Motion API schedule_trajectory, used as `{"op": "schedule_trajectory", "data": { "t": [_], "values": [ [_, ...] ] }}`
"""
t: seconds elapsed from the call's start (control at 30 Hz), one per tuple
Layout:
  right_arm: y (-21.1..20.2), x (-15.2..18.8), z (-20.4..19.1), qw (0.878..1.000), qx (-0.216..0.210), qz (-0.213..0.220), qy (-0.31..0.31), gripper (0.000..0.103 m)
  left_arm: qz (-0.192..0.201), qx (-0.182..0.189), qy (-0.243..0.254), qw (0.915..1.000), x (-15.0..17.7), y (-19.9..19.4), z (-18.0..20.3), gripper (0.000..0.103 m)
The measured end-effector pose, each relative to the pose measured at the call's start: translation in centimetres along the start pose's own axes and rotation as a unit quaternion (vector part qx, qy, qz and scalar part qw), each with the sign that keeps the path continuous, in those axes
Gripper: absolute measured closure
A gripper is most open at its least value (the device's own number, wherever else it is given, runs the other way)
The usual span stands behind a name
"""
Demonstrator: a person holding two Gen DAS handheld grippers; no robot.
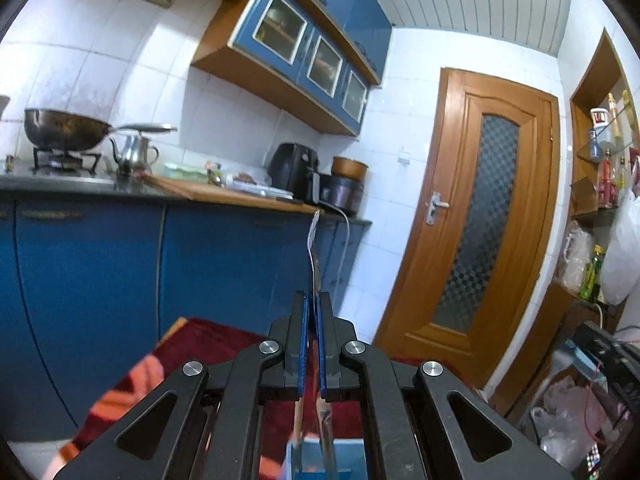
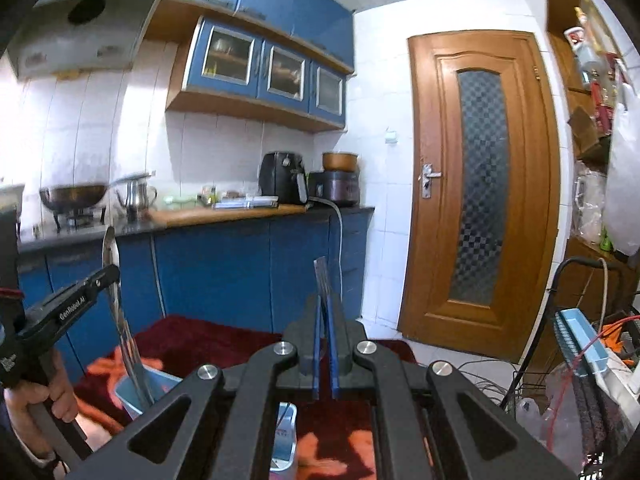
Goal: Organize utensils
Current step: 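Lift the knife with the left tool toward the caddy while the right tool lifts the fork, then release the knife into the caddy with the left tool while the right tool releases the fork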
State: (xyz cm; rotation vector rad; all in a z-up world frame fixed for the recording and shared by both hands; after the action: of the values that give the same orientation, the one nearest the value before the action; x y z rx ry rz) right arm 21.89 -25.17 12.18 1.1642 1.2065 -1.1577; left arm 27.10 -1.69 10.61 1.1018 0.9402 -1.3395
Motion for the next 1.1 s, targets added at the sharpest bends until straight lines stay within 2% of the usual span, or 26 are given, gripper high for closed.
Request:
{"op": "schedule_trajectory", "data": {
  "t": [0.3, 0.37, 0.43, 0.5, 0.77, 1.1],
  "values": [
    [1.9, 4.7, -1.6, 0.993, -0.06, -0.066, 0.081, 0.096, -0.046, 0.026, 0.0, 0.9986, 2.6, -0.5, -0.1, 0.097],
    [1.9, 5.0, -1.6, 0.99, -0.072, -0.072, 0.102, 0.096, -0.051, 0.03, 0.004, 0.9982, 2.6, -0.7, 0.1, 0.09],
    [1.7, 5.1, -1.4, 0.987, -0.079, -0.074, 0.119, 0.092, -0.055, 0.028, 0.006, 0.998, 2.6, -0.9, 0.2, 0.068],
    [1.2, 5.0, -1.1, 0.986, -0.08, -0.073, 0.129, 0.086, -0.057, 0.029, 0.003, 0.9979, 2.6, -1.3, 0.1, 0.063],
    [-1.5, 3.7, -0.3, 0.982, -0.088, -0.067, 0.152, 0.078, -0.077, 0.026, 0.005, 0.9967, 1.9, -3.1, -0.2, 0.063],
    [-5.8, 4.7, 0.5, 0.979, -0.093, -0.098, 0.153, 0.066, -0.133, 0.022, 0.03, 0.9904, 2.9, -6.8, 0.9, 0.063]
  ]
}}
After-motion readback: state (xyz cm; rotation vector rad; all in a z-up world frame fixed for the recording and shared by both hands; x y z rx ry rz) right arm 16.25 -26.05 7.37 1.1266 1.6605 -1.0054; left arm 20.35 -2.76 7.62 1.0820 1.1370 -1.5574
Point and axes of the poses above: each gripper's, at about its wrist camera, not at the fingertips, and y roughly the way its jaws point, z to its right, x to its underside, the point moved 7 cm from there along y, roughly the way its jaws point, and after that the axes turned 13 degrees about z, right-handed, at the moved point
